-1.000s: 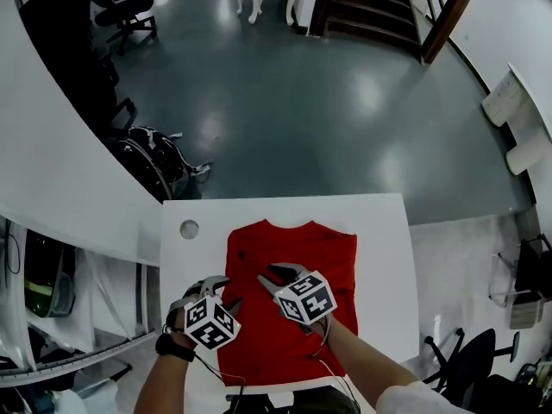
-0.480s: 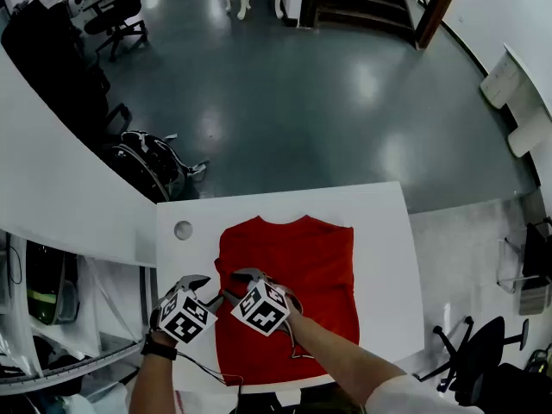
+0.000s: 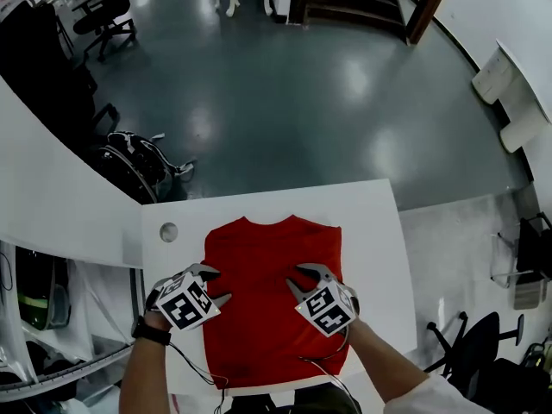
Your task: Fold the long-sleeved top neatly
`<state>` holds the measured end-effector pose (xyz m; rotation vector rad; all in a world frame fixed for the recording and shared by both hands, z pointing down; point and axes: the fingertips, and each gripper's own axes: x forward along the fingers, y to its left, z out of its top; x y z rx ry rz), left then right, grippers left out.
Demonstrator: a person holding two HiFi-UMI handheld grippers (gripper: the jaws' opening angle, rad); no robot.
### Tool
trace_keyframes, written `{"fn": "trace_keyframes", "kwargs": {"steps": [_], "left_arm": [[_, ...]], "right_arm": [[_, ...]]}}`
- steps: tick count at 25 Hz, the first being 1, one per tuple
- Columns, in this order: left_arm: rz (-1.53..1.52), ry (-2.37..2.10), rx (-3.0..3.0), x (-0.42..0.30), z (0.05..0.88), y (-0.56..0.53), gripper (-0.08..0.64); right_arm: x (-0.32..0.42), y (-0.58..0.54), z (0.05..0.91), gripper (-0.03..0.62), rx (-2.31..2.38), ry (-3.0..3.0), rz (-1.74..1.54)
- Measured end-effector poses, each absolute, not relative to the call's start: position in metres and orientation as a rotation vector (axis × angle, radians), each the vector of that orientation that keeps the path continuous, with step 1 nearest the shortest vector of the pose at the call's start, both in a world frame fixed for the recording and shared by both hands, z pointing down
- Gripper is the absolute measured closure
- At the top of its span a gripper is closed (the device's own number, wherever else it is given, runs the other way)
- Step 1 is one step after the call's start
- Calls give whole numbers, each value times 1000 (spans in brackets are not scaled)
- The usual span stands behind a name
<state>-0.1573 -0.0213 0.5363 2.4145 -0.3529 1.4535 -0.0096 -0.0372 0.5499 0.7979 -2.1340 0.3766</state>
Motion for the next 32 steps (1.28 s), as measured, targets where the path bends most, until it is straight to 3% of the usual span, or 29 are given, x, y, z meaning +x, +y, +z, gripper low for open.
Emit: {"fn": "trace_keyframes", "kwargs": {"steps": [7, 14, 17, 23, 32], "left_arm": [[1696, -237, 2345, -153, 575, -6, 370], [1880, -244, 2235, -183, 604, -5, 368], [1813, -253, 2224, -184, 596, -4, 368], [1387, -186, 2335, -143, 548, -13, 370], [1599, -285, 2218, -157, 589, -43, 369]], "right_arm": [[89, -39, 589, 471, 818, -1877, 283], [103, -40, 593, 468, 777, -1889, 298], [104, -37, 593, 468, 731, -1916, 286], [107, -36, 593, 463, 666, -1934, 264], [108, -33, 595, 463, 641, -1949, 232]]}}
